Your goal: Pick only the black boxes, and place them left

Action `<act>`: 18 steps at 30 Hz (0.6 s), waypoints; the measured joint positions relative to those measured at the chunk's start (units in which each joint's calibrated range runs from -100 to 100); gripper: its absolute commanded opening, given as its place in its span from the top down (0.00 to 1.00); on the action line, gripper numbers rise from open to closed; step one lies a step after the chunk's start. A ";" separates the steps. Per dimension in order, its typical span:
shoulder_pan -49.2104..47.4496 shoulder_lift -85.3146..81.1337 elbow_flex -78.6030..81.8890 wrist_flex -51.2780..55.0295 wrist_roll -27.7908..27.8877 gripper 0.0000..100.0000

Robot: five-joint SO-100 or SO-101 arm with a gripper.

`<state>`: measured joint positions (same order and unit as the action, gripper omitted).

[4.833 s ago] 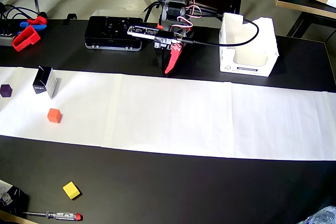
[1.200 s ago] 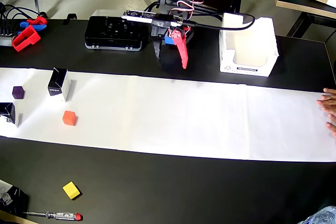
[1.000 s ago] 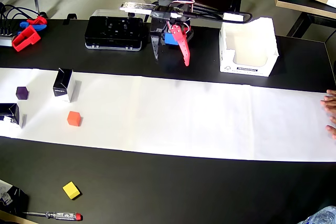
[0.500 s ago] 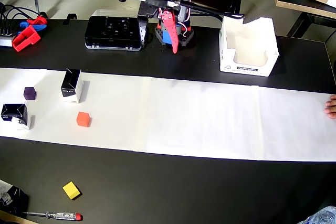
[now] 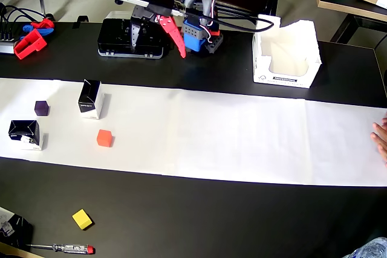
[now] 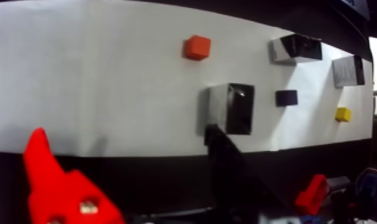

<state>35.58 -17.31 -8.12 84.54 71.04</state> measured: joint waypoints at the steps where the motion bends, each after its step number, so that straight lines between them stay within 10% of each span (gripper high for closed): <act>1: 1.02 0.98 -0.79 0.00 0.63 0.50; 18: 7.48 20.34 -18.45 0.00 4.49 0.50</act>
<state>43.05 3.04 -26.57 84.54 75.53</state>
